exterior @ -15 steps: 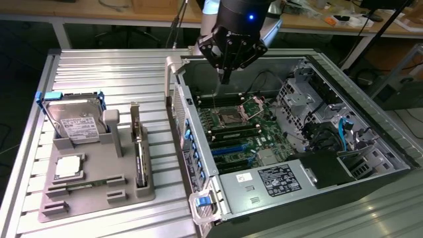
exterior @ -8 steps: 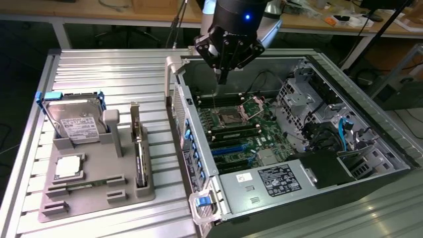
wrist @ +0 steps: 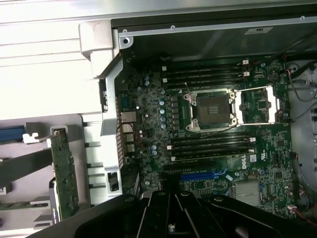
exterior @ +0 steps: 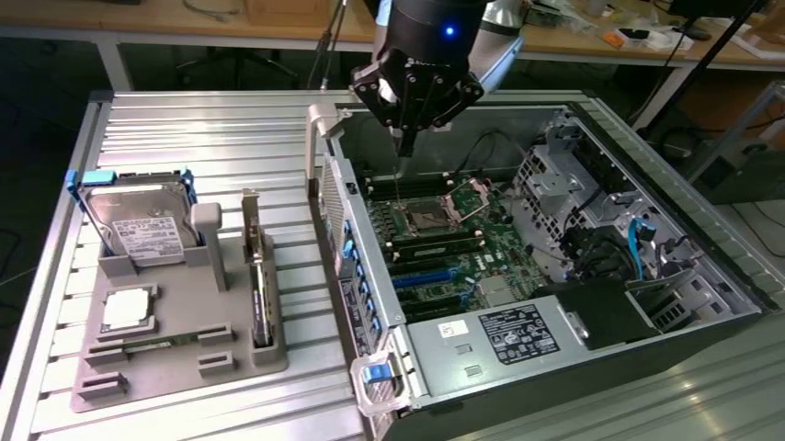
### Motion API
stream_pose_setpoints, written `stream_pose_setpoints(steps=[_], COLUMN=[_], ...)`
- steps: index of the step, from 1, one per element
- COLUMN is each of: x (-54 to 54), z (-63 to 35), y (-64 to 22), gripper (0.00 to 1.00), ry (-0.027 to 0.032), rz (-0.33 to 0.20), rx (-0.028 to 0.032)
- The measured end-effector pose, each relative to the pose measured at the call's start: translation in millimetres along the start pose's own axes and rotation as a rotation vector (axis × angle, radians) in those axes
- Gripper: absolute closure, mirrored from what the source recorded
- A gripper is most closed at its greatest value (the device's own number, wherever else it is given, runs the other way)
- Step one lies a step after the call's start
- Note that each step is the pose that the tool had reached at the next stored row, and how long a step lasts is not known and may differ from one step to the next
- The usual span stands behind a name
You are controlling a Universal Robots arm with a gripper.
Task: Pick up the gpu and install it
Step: 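Reach for the gpu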
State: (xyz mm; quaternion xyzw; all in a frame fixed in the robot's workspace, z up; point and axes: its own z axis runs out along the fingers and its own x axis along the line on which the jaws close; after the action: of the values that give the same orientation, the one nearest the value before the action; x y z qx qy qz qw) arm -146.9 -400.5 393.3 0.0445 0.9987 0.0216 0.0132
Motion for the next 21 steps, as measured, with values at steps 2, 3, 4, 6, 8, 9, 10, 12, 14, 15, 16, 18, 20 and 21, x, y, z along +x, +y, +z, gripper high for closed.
stream_pose_setpoints(steps=[2,3,4,6,8,9,10,12,14,15,16,18,20,21], x=[1.4,2.3,3.0,4.7,6.1,6.7,7.5,9.0,10.4,11.3,12.0,13.7,15.3,16.1], z=[0.0,-0.1,-0.1,-0.1,-0.2,-0.2,-0.2,-0.2,-0.3,-0.3,-0.3,-0.4,-0.4,-0.5], y=[-0.1,-0.2,-0.3,-0.4,-0.5,-0.6,-0.7,-0.8,-0.9,-1.0,-1.1,-1.2,-1.4,-1.4], gripper=[0.89,0.89,0.89,0.89,0.89,0.89,0.89,0.89,0.89,0.89,0.89,0.89,0.89,0.89], ry=[0.0000,0.0000,0.0000,-0.0001,0.0000,0.0000,0.0000,-0.0001,-0.0001,0.0000,0.0000,0.0000,0.0000,0.0000], rz=[0.000,0.000,0.000,0.000,0.000,0.000,0.000,0.000,0.000,0.000,0.000,0.000,0.000,0.000], rx=[-0.0001,0.0000,-0.0001,0.0000,0.0000,-0.0001,0.0000,-0.0001,0.0000,0.0000,0.0000,0.0000,-0.0001,0.0000])
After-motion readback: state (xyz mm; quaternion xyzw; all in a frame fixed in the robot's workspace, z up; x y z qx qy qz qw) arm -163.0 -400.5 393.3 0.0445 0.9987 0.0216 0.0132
